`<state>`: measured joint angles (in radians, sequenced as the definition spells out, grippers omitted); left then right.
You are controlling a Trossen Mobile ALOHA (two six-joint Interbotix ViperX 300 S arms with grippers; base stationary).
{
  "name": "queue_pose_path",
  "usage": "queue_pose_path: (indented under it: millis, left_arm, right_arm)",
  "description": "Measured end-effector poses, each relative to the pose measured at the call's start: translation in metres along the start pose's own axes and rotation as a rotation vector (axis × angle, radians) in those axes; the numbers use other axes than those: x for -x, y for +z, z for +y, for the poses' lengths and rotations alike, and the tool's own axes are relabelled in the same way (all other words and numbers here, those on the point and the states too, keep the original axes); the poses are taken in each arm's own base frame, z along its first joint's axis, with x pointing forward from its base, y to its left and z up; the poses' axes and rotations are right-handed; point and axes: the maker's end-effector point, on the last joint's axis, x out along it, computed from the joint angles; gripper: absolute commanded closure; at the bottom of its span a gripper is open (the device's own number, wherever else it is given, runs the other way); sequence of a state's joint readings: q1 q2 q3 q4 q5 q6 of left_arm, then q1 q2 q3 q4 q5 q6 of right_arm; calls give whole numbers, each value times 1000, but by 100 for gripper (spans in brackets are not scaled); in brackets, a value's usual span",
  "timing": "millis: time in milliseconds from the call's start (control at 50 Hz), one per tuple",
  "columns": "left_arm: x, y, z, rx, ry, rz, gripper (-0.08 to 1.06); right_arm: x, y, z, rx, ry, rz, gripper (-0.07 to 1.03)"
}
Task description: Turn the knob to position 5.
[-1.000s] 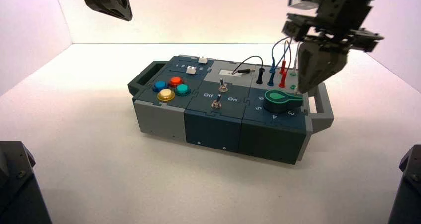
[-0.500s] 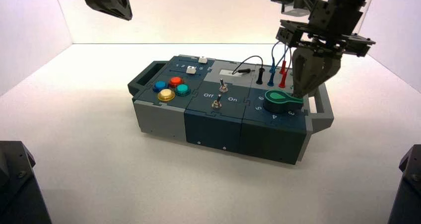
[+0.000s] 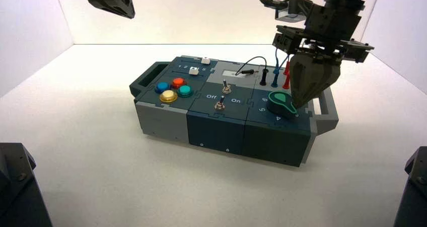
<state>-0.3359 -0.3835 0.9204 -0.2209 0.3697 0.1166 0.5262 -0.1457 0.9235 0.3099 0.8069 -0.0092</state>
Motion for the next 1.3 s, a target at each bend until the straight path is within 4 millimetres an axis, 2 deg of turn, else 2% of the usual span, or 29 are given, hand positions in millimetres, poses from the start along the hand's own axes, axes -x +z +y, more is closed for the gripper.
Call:
queue_pose_path:
  millis: [760,1300]
  left_arm:
    - [0,0,0,0,0,-2,101]
    - [0,0,0,0,0,0,101]
  right_arm:
    - [-2,-1,30,49,45,11,99]
    - [-7,9,34,48,43,20,99]
